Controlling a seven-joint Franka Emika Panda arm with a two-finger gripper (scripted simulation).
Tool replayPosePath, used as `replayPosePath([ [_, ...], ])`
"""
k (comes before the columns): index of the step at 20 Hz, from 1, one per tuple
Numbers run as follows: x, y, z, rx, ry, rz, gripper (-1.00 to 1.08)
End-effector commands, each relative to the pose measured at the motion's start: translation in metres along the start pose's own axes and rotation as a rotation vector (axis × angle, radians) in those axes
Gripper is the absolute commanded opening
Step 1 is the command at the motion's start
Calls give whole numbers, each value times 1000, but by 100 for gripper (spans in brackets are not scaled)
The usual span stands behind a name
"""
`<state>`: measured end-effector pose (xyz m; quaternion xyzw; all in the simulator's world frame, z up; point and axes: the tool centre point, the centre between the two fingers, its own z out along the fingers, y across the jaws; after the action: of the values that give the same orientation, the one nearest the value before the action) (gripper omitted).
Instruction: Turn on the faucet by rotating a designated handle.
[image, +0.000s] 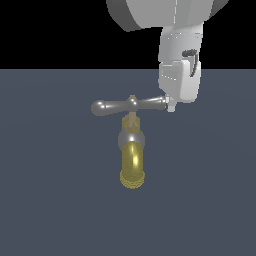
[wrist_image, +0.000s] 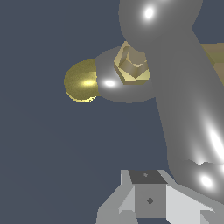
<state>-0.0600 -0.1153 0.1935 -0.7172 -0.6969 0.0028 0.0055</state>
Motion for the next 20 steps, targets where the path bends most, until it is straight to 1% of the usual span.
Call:
replayPosePath([
  [1, 0, 12, -3, -12, -4, -4, -100],
  [8, -2, 30, -3, -12, -4, -4, -100],
  [9, -2, 30, -3, -12, -4, -4, -100],
  [10, -6, 24, -1, -3, -2, 4, -100],
  [20, 18, 57, -2, -7, -3, 1, -100],
])
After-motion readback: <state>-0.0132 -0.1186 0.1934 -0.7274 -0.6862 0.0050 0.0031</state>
